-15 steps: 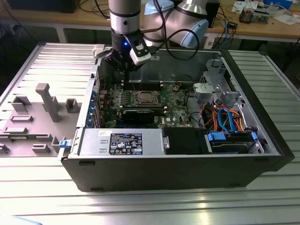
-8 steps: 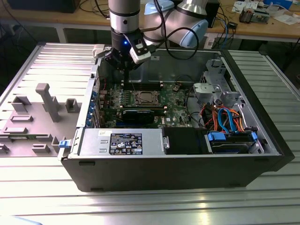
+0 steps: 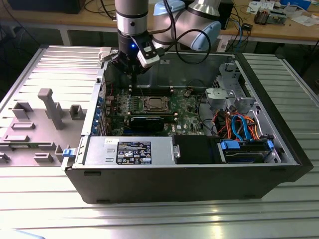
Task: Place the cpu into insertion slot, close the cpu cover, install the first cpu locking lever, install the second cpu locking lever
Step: 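Install the first cpu locking lever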
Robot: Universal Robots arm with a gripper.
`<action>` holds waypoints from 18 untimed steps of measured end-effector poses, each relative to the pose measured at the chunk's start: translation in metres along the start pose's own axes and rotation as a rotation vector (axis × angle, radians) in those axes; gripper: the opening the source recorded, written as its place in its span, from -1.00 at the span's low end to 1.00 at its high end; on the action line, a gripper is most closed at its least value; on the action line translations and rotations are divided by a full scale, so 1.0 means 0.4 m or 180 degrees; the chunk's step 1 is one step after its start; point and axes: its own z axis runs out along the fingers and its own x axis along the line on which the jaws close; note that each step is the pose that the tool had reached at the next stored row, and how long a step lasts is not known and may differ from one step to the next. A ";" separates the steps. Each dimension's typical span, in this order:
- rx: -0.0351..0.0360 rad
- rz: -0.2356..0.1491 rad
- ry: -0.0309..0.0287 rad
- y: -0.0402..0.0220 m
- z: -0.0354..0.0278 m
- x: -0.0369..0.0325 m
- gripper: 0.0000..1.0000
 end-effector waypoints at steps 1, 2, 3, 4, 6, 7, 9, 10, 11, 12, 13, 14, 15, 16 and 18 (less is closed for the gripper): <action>0.0000 0.0000 0.0000 0.000 0.001 0.000 -0.79; 0.0000 0.0000 0.0000 0.000 0.003 0.000 -0.79; 0.0000 0.0000 0.0000 0.000 0.004 0.000 -0.79; 0.0000 0.0000 0.0000 0.000 0.004 -0.004 -0.79; 0.0000 0.0000 0.0000 -0.001 0.004 -0.008 -0.79; 0.0000 0.0000 0.0000 -0.001 0.004 -0.013 -0.79; 0.0000 0.0000 0.0000 -0.001 0.004 -0.017 -0.79; 0.0000 0.0000 0.0000 -0.002 0.004 -0.020 -0.79; 0.0000 0.0000 0.0000 -0.002 0.004 -0.021 -0.79; 0.0000 0.0000 0.0000 -0.002 0.004 -0.022 -0.79; 0.0000 0.0000 0.0000 -0.002 0.004 -0.024 -0.79; 0.0000 0.0000 0.0000 -0.002 0.004 -0.025 -0.79; 0.0000 0.0000 0.0000 -0.002 0.004 -0.028 -0.79; 0.0000 0.0001 0.0000 -0.002 0.004 -0.030 -0.79; 0.0000 0.0000 0.0000 -0.002 0.004 -0.033 -0.79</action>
